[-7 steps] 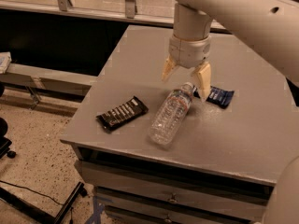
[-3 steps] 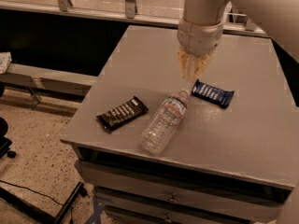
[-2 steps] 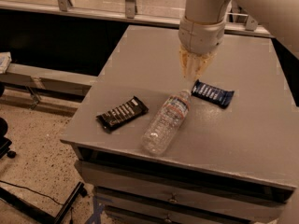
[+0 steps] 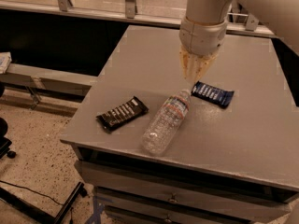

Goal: Place water bottle upright

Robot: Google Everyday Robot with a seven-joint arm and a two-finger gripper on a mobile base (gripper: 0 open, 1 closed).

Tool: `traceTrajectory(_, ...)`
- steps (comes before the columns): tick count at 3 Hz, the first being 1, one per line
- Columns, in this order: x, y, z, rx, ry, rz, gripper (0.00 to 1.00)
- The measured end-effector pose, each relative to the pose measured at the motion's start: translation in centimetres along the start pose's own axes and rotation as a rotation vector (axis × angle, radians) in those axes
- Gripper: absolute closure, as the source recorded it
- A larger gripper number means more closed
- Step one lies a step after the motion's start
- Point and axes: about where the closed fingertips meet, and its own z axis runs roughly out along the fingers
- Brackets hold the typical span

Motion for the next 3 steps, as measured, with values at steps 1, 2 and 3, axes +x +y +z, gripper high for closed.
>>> traceTrajectory(1, -0.7, 0.1, -0.1, 0.0, -0.005, 0.011, 0.12)
traceTrajectory(2, -1.5, 0.4, -0.1, 0.001, -0.013, 0.025, 0.0)
traceTrajectory(3, -2.4, 0.3, -0.1, -0.001, -0.02, 0.043, 0.0)
